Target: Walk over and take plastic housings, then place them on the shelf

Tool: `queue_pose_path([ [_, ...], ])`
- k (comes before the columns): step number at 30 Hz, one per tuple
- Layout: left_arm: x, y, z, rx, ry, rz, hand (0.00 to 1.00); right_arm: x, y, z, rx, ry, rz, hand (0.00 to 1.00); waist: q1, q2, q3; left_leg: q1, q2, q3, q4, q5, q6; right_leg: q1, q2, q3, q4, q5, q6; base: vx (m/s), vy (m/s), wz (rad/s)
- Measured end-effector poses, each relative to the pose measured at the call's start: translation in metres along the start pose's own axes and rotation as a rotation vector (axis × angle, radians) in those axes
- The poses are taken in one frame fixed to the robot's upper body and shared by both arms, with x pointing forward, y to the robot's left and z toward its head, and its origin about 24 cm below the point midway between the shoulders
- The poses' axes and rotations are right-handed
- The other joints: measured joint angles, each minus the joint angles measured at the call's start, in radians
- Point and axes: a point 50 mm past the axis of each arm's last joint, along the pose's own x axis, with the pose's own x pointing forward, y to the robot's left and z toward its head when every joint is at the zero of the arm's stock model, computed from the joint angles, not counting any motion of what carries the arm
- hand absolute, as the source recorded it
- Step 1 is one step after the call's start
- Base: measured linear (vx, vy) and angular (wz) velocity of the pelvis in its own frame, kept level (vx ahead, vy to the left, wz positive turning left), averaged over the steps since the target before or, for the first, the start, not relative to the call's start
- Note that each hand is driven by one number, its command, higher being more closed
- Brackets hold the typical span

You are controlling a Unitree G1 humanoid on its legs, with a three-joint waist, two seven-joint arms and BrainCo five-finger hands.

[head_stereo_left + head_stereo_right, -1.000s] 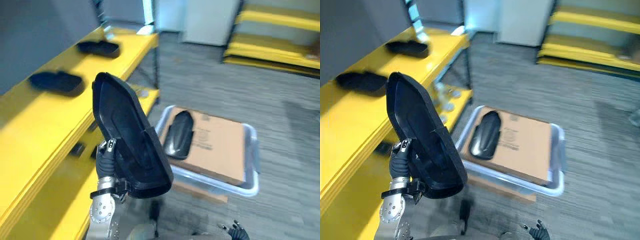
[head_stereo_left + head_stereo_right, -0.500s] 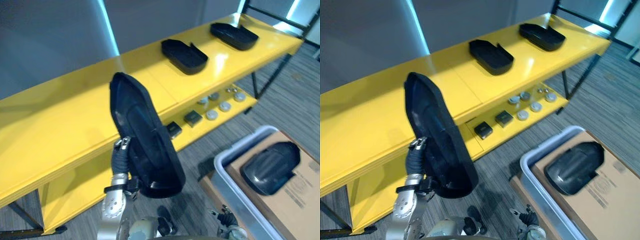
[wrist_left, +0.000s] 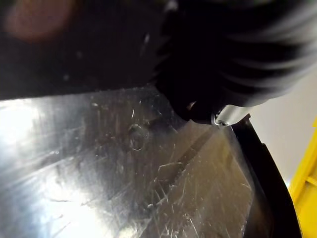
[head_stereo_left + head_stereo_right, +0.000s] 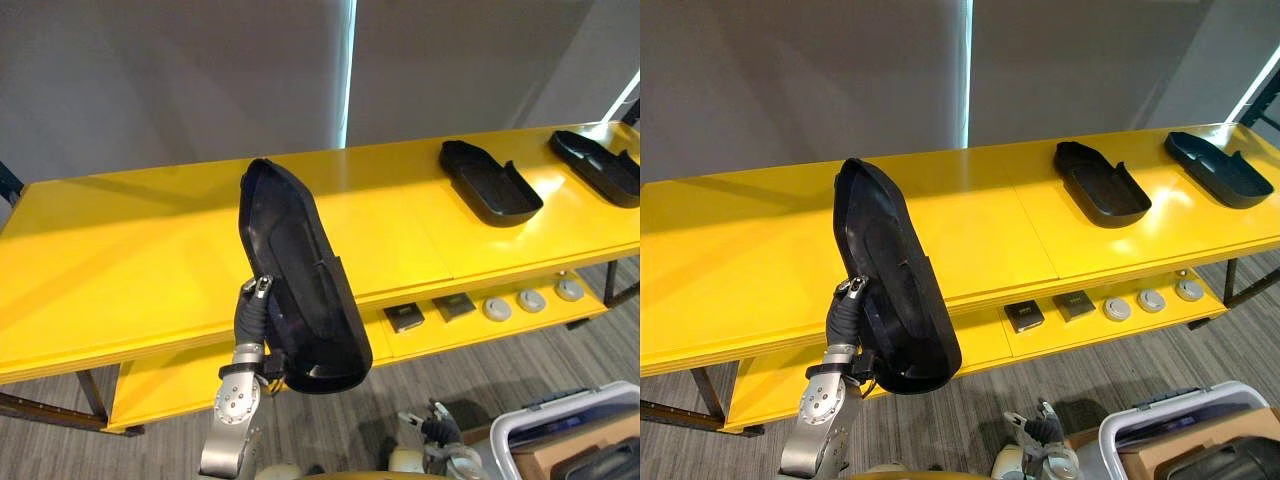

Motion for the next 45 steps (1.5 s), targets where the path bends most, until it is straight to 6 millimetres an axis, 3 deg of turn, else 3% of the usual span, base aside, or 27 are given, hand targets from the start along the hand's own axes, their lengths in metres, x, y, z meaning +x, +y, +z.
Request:
queue_pose_path([
  [5,0.000,-0.005,-0.002,0.014,0.001,-0.007,1.00,-0.004,-0.005,-0.009,-0.005,0.018,-0.004,0.00,-0.006,0.006,-0.016,0.042,0.031,0.011,-0.070,0.027,-0.045,0.048,0.051,-0.001,-0.095,0.033,-0.035,0.08,-0.121,-0.12],
  [9,0.006,-0.001,-0.011,0.079,0.030,0.008,1.00,-0.004,-0.010,-0.010,-0.019,0.018,-0.011,0.00,-0.017,0.021,-0.028,0.069,0.036,0.011,-0.103,0.030,-0.048,0.091,0.069,-0.004,-0.160,0.064,-0.036,-0.01,-0.052,0.00],
  [16,0.040,0.027,-0.020,0.294,0.070,0.199,1.00,-0.004,-0.005,-0.012,-0.055,0.024,0.008,0.00,-0.026,0.015,-0.035,0.058,0.027,0.005,-0.115,0.059,-0.038,0.106,0.069,-0.007,-0.225,0.114,-0.036,-0.10,-0.033,0.02],
  [22,0.075,0.050,-0.015,0.371,0.084,0.359,1.00,-0.004,-0.006,-0.012,-0.103,0.024,0.026,0.00,-0.040,0.009,-0.037,0.052,0.016,-0.027,-0.213,0.139,-0.046,0.069,0.070,-0.032,-0.226,0.129,-0.049,-0.11,-0.041,0.13],
  [28,0.102,0.076,0.002,0.426,0.084,0.467,1.00,-0.003,0.003,-0.009,-0.128,0.013,0.060,0.00,-0.066,-0.021,-0.034,0.021,0.013,-0.029,-0.235,0.164,-0.047,0.028,0.073,-0.027,-0.229,0.141,-0.046,-0.08,-0.021,-0.01],
  [34,0.125,0.094,0.022,0.455,0.072,0.541,1.00,-0.002,0.003,-0.007,-0.129,0.007,0.060,0.00,-0.085,-0.024,-0.030,0.005,0.013,-0.027,-0.235,0.168,-0.042,0.009,0.075,-0.017,-0.228,0.151,-0.054,-0.01,0.002,-0.03],
  [35,0.131,0.096,0.029,0.457,0.059,0.551,0.00,-0.002,0.003,-0.005,-0.129,0.000,0.060,0.00,-0.086,-0.025,-0.024,-0.008,0.012,-0.025,-0.234,0.169,-0.042,-0.005,0.075,-0.011,-0.226,0.155,-0.054,0.00,0.006,-0.08],
  [41,0.155,0.097,0.057,0.444,0.012,0.564,0.00,0.002,0.002,0.003,-0.135,-0.022,0.059,0.00,-0.087,-0.021,0.021,-0.035,0.011,-0.025,-0.230,0.173,-0.037,-0.031,0.076,-0.007,-0.226,0.158,-0.054,0.00,0.003,-0.02],
  [45,0.161,0.094,0.060,0.437,0.020,0.560,0.00,0.003,0.001,0.006,-0.137,-0.029,0.056,0.00,-0.088,-0.015,0.033,-0.041,0.009,-0.029,-0.230,0.173,-0.037,-0.035,0.075,-0.007,-0.225,0.158,-0.054,0.00,0.000,0.00],
])
